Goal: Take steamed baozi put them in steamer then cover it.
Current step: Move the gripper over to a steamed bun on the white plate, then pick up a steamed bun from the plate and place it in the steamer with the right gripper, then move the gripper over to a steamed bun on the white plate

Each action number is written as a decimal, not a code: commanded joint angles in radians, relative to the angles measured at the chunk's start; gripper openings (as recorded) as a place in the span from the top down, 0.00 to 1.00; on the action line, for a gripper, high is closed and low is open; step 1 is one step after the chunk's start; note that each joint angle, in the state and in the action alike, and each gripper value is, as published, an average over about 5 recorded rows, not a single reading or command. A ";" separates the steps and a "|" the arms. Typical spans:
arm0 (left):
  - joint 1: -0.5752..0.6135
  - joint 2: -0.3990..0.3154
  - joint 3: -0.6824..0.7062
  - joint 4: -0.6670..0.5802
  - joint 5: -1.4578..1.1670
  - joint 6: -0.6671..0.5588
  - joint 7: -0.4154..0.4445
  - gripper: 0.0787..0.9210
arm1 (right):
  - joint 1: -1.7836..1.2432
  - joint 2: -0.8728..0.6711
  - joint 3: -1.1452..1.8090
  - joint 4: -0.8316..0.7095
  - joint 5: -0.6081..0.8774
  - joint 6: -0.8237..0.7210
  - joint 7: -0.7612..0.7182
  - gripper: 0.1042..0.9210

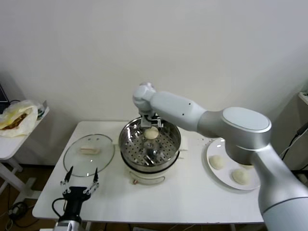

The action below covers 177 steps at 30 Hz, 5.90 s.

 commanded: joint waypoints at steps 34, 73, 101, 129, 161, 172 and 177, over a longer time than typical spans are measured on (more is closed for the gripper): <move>0.028 -0.017 0.026 -0.034 0.013 -0.008 0.002 0.12 | -0.073 -0.837 -0.216 0.329 0.705 -0.866 0.095 0.12; 0.023 -0.017 0.002 -0.007 0.007 0.001 0.002 0.12 | -0.310 -0.594 0.034 0.014 0.583 -0.805 0.075 0.29; 0.027 -0.035 0.049 -0.040 0.039 -0.002 0.018 0.12 | 0.480 -0.401 -0.460 0.151 1.225 -0.861 0.088 0.35; 0.093 -0.016 0.012 -0.048 0.011 -0.037 0.023 0.12 | 0.161 0.128 -0.390 0.011 1.231 -0.933 0.169 0.34; 0.091 -0.010 0.006 -0.035 0.010 -0.039 0.020 0.12 | 0.249 -0.057 -0.375 0.121 1.151 -0.905 0.135 0.12; 0.076 -0.009 0.004 -0.027 0.015 -0.027 0.028 0.12 | 0.432 -0.542 -0.404 0.428 1.061 -0.866 0.091 0.12; 0.065 -0.009 -0.004 -0.027 0.019 -0.020 0.043 0.12 | 0.422 -0.761 -0.424 0.575 0.959 -0.864 0.081 0.12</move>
